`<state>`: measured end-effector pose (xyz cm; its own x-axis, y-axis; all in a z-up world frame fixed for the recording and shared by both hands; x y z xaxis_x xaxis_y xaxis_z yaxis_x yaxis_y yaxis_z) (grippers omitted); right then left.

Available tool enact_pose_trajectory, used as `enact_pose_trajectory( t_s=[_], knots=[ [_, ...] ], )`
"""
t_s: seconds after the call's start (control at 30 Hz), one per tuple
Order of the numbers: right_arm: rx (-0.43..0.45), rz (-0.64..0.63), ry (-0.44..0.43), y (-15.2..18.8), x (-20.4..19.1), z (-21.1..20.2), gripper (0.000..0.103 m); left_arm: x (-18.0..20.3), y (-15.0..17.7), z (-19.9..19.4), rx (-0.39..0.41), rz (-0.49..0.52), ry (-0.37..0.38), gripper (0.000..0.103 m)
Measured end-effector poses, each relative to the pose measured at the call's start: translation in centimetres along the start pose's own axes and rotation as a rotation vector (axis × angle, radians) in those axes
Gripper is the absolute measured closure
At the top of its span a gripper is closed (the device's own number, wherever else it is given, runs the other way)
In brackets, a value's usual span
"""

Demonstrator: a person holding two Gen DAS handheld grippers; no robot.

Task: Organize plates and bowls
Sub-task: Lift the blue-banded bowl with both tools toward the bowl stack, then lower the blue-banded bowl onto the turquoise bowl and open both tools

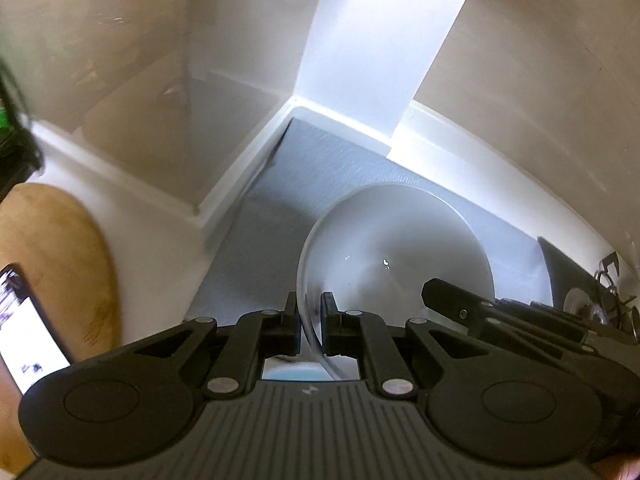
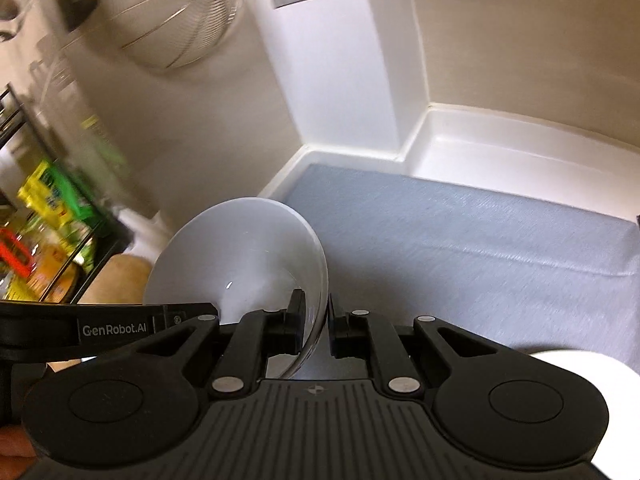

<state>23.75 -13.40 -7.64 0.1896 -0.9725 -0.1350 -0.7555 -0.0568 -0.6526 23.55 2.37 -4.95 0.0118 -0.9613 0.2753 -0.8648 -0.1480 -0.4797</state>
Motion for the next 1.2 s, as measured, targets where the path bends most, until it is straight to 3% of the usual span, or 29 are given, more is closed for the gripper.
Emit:
enact_pose_trajectory(
  t_s=[0.17, 0.47, 1.2],
  knots=[
    [-0.025, -0.023, -0.025, 1.5, -2.1, -0.3, 0.09, -1.9, 2.5, -2.7, -0.016, 0.0, -0.015, 0.092],
    [-0.099, -0.064, -0.049, 4.6, -5.4, -0.7, 0.09, -4.4, 6.0, -3.9, -0.073, 0.007, -0.036, 0.091],
    [-0.146, -0.084, -0.016, 6.5, -5.2, -0.5, 0.09, -4.3, 8.3, -2.4, -0.122, 0.046, -0.046, 0.089]
  ],
)
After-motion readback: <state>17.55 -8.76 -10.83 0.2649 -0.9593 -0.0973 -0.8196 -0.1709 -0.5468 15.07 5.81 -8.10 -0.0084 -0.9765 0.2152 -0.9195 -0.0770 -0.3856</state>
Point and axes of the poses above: each gripper's, at about its wrist camera, not at the fingertips, and z roughly the way its jaws point, x to its right, y to its underside, the point moved 3 cm from there along z, roughly the way its jaws point, and after that the axes turned 10 degrees about -z, right-handed, at the moved point
